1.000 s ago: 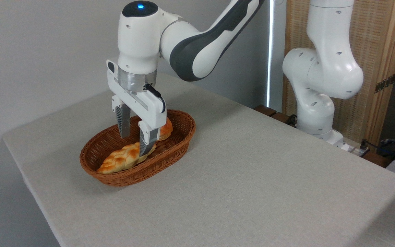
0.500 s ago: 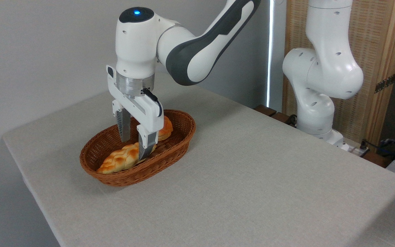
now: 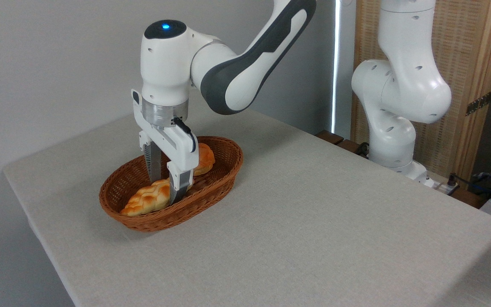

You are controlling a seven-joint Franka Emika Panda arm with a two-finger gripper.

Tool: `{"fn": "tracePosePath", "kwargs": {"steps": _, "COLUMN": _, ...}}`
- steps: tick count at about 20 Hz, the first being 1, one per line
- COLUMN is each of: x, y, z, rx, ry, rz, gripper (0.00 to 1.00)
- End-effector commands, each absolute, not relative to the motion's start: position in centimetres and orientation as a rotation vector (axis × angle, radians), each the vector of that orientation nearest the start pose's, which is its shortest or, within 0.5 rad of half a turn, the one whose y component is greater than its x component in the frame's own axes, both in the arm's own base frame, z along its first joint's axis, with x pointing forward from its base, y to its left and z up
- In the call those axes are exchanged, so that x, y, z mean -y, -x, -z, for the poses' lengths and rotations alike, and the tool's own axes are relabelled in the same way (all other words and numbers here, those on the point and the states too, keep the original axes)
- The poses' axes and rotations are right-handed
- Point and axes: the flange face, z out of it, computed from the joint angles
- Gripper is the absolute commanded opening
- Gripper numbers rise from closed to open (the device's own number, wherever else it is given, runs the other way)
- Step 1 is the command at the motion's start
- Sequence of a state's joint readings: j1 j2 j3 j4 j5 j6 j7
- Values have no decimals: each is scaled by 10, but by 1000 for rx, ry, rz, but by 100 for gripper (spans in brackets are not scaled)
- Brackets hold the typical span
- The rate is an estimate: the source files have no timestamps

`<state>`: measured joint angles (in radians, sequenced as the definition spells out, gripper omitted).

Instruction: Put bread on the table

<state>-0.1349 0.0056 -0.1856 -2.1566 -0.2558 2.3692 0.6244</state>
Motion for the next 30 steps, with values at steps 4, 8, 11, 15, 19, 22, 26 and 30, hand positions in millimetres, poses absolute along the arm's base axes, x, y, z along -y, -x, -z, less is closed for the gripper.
{"fn": "tracePosePath", "kwargs": {"steps": 4, "x": 179, "y": -530, "z": -416, "rx": -1247, "ry": 3015, "rz": 419, "gripper": 54}}
{"fn": "tracePosePath", "kwargs": {"steps": 8, "x": 180, "y": -530, "z": -417, "rx": -1252, "ry": 3013, "rz": 422, "gripper": 54}}
{"fn": "tracePosePath", "kwargs": {"steps": 11, "x": 179, "y": -530, "z": -417, "rx": -1247, "ry": 3014, "rz": 422, "gripper": 54}}
{"fn": "tracePosePath", "kwargs": {"steps": 15, "x": 179, "y": -529, "z": -421, "rx": -1255, "ry": 3009, "rz": 427, "gripper": 52}}
{"fn": "tracePosePath", "kwargs": {"steps": 19, "x": 179, "y": -527, "z": -428, "rx": -1254, "ry": 3013, "rz": 423, "gripper": 47}}
{"fn": "tracePosePath", "kwargs": {"steps": 22, "x": 178, "y": -523, "z": -431, "rx": -1268, "ry": 3021, "rz": 373, "gripper": 47}}
{"fn": "tracePosePath", "kwargs": {"steps": 26, "x": 178, "y": -519, "z": -433, "rx": -1271, "ry": 3029, "rz": 341, "gripper": 43}}
{"fn": "tracePosePath", "kwargs": {"steps": 30, "x": 177, "y": -516, "z": -440, "rx": -1273, "ry": 3029, "rz": 333, "gripper": 43}}
